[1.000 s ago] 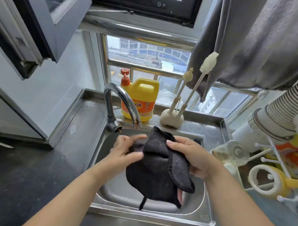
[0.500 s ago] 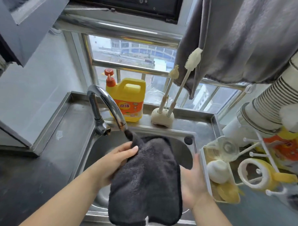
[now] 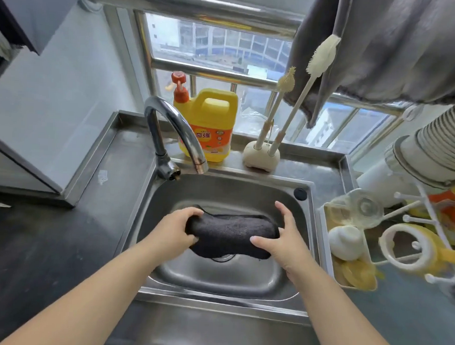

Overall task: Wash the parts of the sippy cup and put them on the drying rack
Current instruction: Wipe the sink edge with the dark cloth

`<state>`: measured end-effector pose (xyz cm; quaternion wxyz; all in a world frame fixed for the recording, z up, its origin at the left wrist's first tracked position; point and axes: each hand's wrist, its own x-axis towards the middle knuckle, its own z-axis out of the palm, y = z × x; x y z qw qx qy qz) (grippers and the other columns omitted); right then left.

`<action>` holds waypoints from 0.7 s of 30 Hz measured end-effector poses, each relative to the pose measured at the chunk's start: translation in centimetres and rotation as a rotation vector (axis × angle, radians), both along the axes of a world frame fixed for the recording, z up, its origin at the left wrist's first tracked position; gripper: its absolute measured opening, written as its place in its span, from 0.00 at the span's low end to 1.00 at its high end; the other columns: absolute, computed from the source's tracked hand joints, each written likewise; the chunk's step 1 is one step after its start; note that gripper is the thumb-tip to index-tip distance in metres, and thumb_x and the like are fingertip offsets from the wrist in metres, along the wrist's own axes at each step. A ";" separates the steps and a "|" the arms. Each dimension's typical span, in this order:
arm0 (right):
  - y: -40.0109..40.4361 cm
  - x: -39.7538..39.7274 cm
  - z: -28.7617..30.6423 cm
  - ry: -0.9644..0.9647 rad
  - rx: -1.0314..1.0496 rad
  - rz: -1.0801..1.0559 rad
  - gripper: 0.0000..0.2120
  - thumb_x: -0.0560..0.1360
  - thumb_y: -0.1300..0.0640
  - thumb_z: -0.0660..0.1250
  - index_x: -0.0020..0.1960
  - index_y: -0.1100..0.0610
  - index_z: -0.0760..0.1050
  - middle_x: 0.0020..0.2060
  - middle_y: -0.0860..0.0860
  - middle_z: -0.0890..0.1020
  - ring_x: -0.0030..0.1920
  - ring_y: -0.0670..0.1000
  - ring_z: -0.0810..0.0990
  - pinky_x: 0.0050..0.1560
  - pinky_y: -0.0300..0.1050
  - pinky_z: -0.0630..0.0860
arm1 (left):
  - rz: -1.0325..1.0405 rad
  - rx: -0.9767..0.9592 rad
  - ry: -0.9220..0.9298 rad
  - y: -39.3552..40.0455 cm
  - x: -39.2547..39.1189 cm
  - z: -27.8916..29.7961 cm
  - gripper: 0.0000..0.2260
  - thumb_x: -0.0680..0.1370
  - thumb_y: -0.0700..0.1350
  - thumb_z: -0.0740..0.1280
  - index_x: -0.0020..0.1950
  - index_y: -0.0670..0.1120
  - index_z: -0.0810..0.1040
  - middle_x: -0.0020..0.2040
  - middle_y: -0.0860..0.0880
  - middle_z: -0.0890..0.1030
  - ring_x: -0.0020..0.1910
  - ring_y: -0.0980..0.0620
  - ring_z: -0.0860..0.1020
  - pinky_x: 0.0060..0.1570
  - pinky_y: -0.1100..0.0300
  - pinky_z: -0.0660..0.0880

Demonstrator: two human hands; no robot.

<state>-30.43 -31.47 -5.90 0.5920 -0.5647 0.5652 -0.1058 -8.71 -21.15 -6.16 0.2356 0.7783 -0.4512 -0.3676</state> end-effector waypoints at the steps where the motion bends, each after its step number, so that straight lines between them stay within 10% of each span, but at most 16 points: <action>1: 0.2 0.0 -0.3 0.022 -0.006 0.099 0.34 0.64 0.60 0.77 0.63 0.38 0.68 0.55 0.50 0.78 0.55 0.50 0.79 0.56 0.43 0.76 | -0.046 -0.010 -0.124 0.2 0.0 -0.2 0.16 0.74 0.36 0.68 0.60 0.50 0.77 0.52 0.52 0.73 0.54 0.50 0.75 0.49 0.67 0.65; 5: 1.6 0.0 0.4 0.518 -0.352 0.448 0.09 0.68 0.52 0.73 0.44 0.42 0.77 0.52 0.46 0.74 0.57 0.50 0.71 0.54 0.35 0.68 | -0.183 -0.091 -0.253 1.5 0.2 -0.7 0.05 0.77 0.40 0.66 0.50 0.48 0.79 0.62 0.48 0.64 0.64 0.48 0.62 0.67 0.54 0.60; 7: 2.4 0.1 0.6 0.628 -0.508 0.596 0.15 0.65 0.44 0.73 0.48 0.44 0.72 0.60 0.44 0.62 0.65 0.49 0.58 0.66 0.44 0.56 | -0.348 -0.119 -0.197 2.0 0.4 -0.1 0.05 0.78 0.40 0.65 0.49 0.50 0.78 0.61 0.51 0.68 0.63 0.51 0.65 0.73 0.47 0.51; 9: 3.4 1.4 1.0 0.494 -0.515 0.795 0.28 0.64 0.42 0.74 0.61 0.44 0.67 0.68 0.44 0.57 0.72 0.46 0.50 0.72 0.49 0.45 | -0.475 -0.129 -0.093 2.4 0.2 1.2 0.07 0.78 0.39 0.64 0.49 0.51 0.76 0.50 0.54 0.73 0.51 0.55 0.70 0.70 0.53 0.58; 11: 4.3 3.3 1.0 0.318 -0.366 0.894 0.36 0.68 0.47 0.72 0.71 0.41 0.59 0.68 0.44 0.68 0.69 0.47 0.63 0.73 0.49 0.56 | -0.506 -0.198 -0.045 2.6 0.1 2.1 0.07 0.78 0.38 0.64 0.51 0.48 0.78 0.46 0.52 0.73 0.46 0.54 0.72 0.56 0.60 0.68; 15: 5.6 5.9 0.5 0.147 -0.474 0.856 0.18 0.75 0.63 0.61 0.60 0.46 0.76 0.46 0.47 0.81 0.50 0.53 0.78 0.49 0.44 0.73 | -0.438 -0.332 -0.166 4.7 2.7 3.0 0.09 0.74 0.34 0.68 0.50 0.46 0.80 0.47 0.52 0.75 0.46 0.57 0.72 0.47 0.63 0.70; 18: 6.7 7.1 -0.3 0.029 -0.940 0.971 0.23 0.69 0.60 0.60 0.62 0.53 0.77 0.61 0.52 0.79 0.58 0.57 0.78 0.58 0.49 0.75 | -0.428 -0.468 -0.360 8.2 5.2 3.3 0.16 0.64 0.25 0.69 0.44 0.43 0.78 0.46 0.49 0.77 0.46 0.53 0.73 0.45 0.61 0.71; 21: 10.3 8.9 -2.1 0.037 -0.984 1.261 0.31 0.68 0.61 0.66 0.72 0.55 0.67 0.73 0.56 0.66 0.73 0.61 0.61 0.71 0.59 0.55 | -0.539 -0.447 -0.559 13.1 6.1 1.4 0.17 0.58 0.26 0.71 0.40 0.43 0.76 0.53 0.44 0.82 0.59 0.46 0.77 0.61 0.58 0.69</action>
